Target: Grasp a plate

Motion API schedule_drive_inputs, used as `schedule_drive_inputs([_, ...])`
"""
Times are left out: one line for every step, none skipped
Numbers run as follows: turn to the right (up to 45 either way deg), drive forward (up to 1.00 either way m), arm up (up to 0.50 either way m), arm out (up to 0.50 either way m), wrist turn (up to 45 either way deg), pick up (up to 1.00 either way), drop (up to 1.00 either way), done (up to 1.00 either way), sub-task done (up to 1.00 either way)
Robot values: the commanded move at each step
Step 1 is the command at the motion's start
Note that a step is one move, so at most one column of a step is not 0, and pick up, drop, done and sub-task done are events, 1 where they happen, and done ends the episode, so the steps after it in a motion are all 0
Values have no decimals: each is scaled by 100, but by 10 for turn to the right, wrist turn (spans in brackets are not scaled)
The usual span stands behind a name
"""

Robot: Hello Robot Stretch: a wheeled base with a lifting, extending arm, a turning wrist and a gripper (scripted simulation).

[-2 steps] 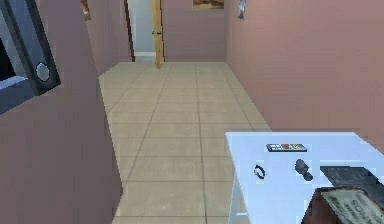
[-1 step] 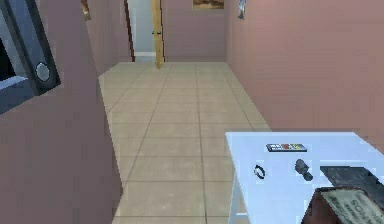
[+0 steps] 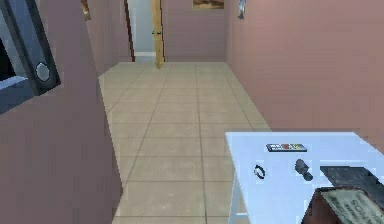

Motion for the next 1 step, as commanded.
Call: schedule_drive_inputs([0, 0, 0, 0, 0, 0, 0, 100, 0])
